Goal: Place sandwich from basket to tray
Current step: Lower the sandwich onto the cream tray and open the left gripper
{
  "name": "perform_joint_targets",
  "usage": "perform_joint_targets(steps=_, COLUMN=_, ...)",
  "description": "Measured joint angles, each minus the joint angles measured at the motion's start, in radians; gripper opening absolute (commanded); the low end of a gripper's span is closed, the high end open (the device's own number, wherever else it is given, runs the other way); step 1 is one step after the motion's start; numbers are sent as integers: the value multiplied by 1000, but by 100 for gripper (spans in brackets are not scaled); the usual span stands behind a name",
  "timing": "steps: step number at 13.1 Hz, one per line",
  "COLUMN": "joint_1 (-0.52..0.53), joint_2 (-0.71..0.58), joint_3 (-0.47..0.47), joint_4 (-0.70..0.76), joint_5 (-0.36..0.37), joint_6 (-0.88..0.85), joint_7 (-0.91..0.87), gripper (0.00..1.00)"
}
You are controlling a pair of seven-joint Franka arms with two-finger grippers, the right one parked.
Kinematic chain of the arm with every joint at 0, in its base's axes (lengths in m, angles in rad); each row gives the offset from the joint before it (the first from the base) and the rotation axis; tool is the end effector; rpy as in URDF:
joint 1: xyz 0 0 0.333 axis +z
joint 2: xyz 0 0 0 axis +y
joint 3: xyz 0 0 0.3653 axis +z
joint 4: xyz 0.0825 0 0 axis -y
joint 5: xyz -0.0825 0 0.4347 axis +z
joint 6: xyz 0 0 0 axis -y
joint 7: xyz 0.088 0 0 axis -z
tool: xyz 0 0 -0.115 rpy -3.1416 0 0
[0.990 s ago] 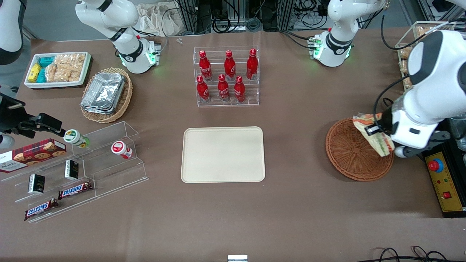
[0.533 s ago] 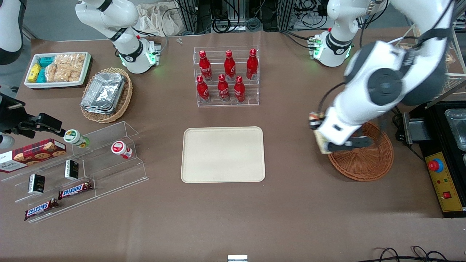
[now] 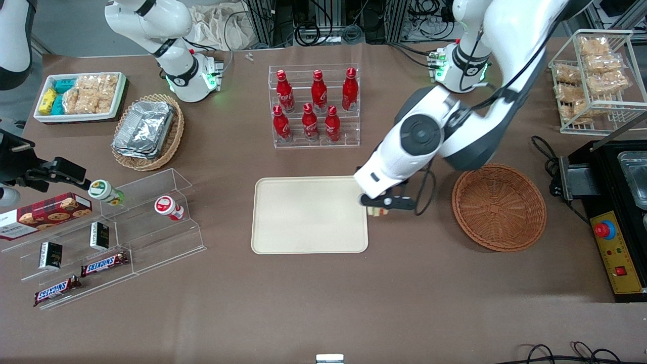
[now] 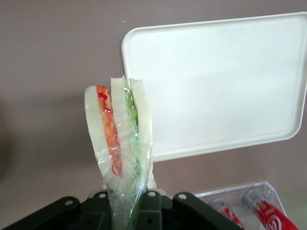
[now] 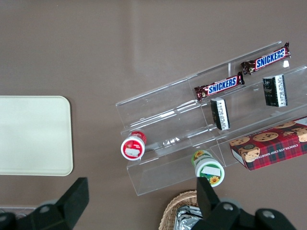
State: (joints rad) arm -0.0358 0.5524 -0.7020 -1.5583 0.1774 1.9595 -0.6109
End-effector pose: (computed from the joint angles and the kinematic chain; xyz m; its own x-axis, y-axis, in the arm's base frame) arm 0.6104 -0.4269 0.3973 0.9839 -0.1322 -0.1201 -0.1152 -0.9836 0.1386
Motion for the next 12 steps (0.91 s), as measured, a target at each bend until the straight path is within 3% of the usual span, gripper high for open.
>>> perform_joint_targets(steps=4, joint_1=-45, joint_2=172, joint_3=5, joint_4=-7, joint_5=122, joint_6=165, joint_7=-42, gripper=8)
perform_joint_targets(steps=6, joint_1=-60, joint_2=238, joint_3=5, joint_4=-6, joint_5=178, joint_6=205, joint_7=-73, gripper=18)
perform_joint_targets(steps=7, joint_1=-68, joint_2=260, joint_3=5, joint_4=-4, joint_5=198, joint_6=214, joint_7=-86, gripper=40)
perform_joint_targets(steps=8, joint_1=-73, joint_2=274, joint_3=5, joint_4=-3, joint_5=209, joint_6=222, joint_7=-95, gripper=94)
perform_joint_targets(steps=9, joint_1=-75, joint_2=283, joint_3=5, joint_4=-2, joint_5=214, joint_6=228, joint_7=-100, gripper=100)
perform_joint_targets(steps=12, joint_1=-74, joint_2=286, joint_3=6, joint_4=10, joint_5=215, joint_6=230, joint_7=-123, gripper=100)
